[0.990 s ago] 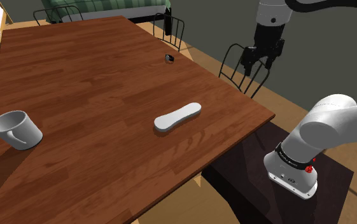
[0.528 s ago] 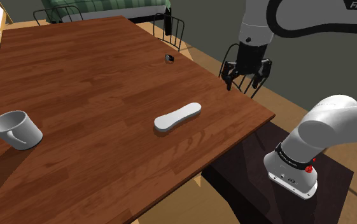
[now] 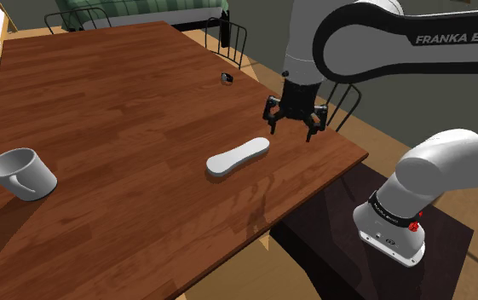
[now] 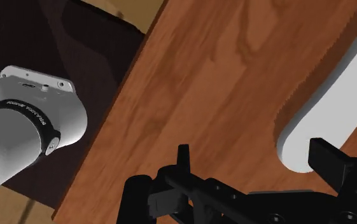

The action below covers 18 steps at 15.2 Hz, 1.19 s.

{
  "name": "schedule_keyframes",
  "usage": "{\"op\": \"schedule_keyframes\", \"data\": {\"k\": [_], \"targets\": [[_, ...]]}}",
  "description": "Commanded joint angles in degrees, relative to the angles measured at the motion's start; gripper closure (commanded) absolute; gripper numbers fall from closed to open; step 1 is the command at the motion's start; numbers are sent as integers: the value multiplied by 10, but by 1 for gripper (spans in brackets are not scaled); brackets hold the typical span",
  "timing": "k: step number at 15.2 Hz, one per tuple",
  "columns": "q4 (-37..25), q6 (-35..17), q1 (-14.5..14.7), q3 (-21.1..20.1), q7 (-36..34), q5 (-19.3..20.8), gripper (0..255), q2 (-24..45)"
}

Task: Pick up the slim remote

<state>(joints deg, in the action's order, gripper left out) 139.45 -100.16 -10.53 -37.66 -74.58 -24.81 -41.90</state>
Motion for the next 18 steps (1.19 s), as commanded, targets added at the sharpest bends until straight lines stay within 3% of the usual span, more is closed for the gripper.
{"op": "schedule_keyframes", "data": {"k": [1,5,9,18], "targets": [[-19,-35,-29,-47,-73,-14,0,35],[-63,-96,-100,-141,-209,-18,0,102],[-116,-155,-202,-255,-355,13,0,180],[-84,-224,-239,-315,-377,24,0,216]]}}
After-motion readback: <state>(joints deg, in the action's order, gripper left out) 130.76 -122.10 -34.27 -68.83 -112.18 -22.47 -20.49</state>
